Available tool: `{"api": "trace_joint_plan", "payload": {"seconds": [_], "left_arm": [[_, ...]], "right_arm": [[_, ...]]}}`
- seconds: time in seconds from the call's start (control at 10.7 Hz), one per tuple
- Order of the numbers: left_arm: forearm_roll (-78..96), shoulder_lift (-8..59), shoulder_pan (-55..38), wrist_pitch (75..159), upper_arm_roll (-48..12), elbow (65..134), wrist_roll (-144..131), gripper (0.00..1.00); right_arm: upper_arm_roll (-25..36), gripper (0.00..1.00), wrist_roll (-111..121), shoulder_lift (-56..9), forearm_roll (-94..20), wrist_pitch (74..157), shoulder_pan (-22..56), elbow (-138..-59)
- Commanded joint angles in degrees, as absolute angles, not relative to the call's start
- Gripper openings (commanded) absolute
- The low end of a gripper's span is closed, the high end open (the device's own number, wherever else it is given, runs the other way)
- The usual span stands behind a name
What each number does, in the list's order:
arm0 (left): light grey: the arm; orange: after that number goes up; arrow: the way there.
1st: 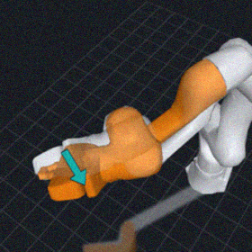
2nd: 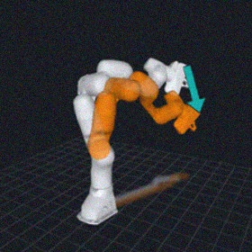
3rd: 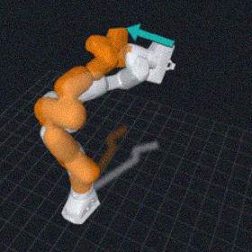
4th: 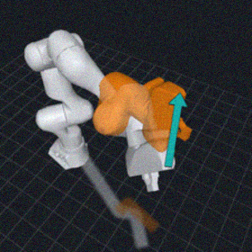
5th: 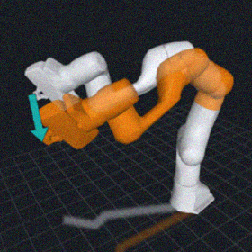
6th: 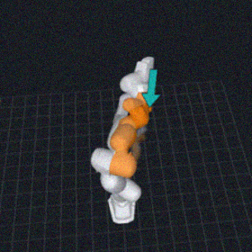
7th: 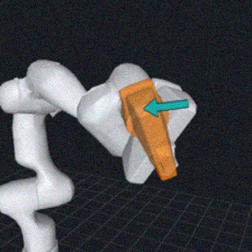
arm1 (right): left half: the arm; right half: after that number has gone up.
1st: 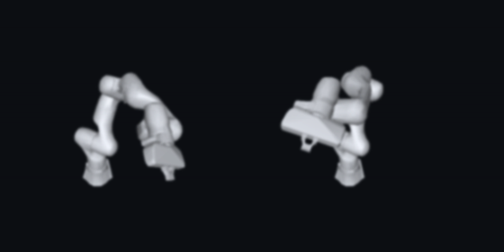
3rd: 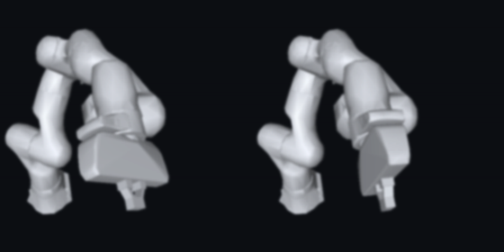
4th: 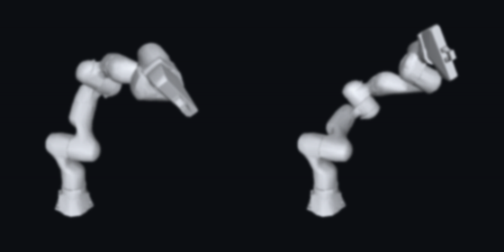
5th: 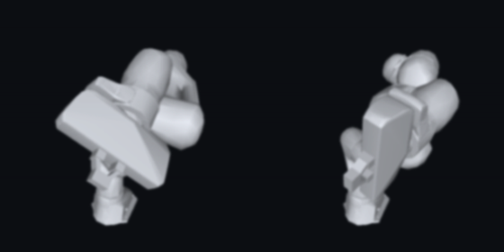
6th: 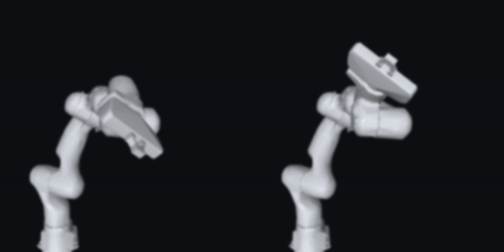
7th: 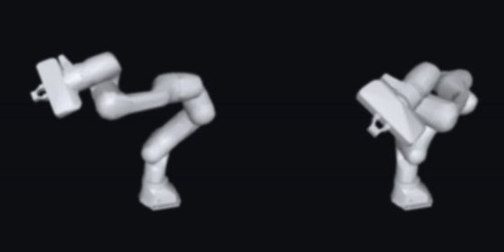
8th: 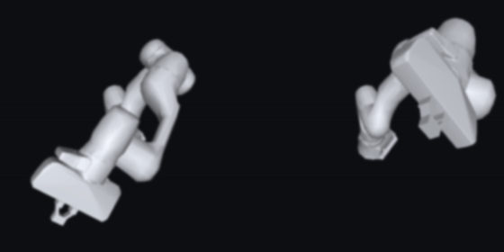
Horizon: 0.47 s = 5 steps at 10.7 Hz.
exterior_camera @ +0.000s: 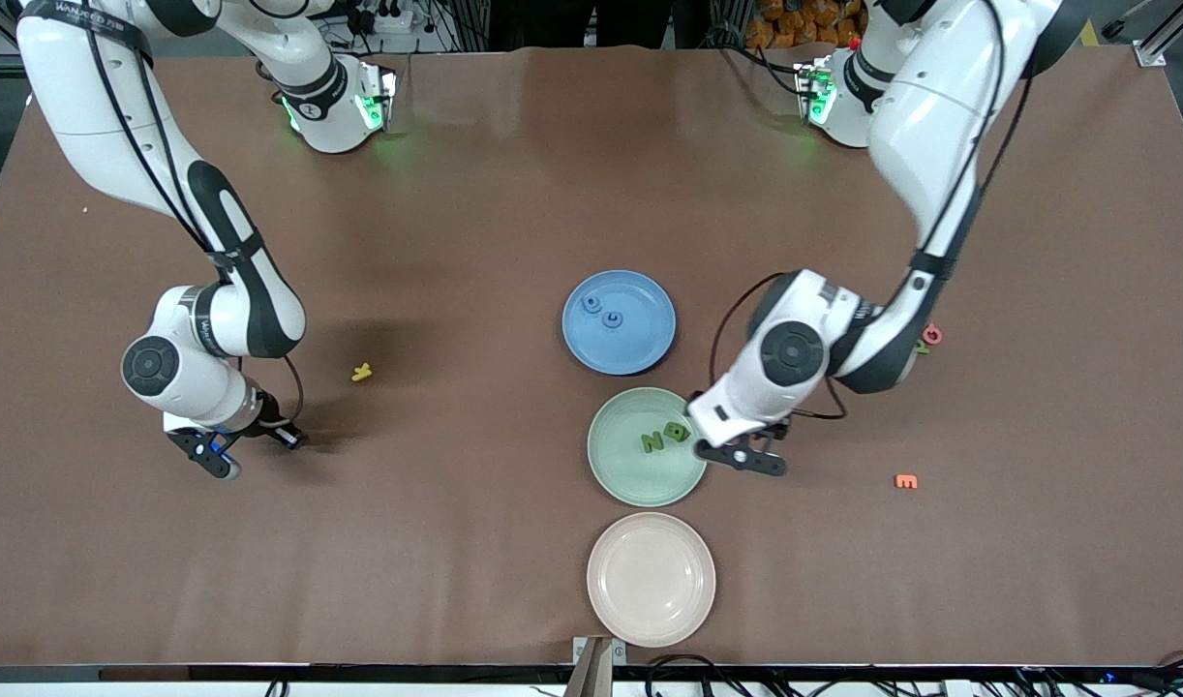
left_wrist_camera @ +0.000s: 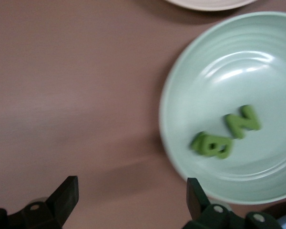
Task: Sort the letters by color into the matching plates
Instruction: 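Place the green B on the green plate while the right grasps blue E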
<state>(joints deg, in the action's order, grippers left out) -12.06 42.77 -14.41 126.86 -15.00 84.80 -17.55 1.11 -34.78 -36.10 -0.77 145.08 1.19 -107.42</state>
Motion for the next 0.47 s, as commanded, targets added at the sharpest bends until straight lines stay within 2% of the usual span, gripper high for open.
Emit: {"api": "trace_joint_plan", "payload": {"seconds": [0.0,0.19,0.37], "left_arm": [[-11.7,36.6,-6.0,118.8,-14.9,88.8,-4.7,1.00],[-11.8,32.2,0.1,119.0,-15.6,95.5,0.9,1.00],[-11.8,26.6,3.2,122.4,-15.6,103.8,1.3,1.00]], "right_arm": [[0.4,0.23,-31.8,-33.8,-0.5,143.9,1.7,-108.4],[0.4,0.23,-26.5,-31.2,-0.4,137.4,3.8,-107.1],[0.4,0.23,-25.2,-29.8,-0.5,134.9,7.5,-106.1]]}}
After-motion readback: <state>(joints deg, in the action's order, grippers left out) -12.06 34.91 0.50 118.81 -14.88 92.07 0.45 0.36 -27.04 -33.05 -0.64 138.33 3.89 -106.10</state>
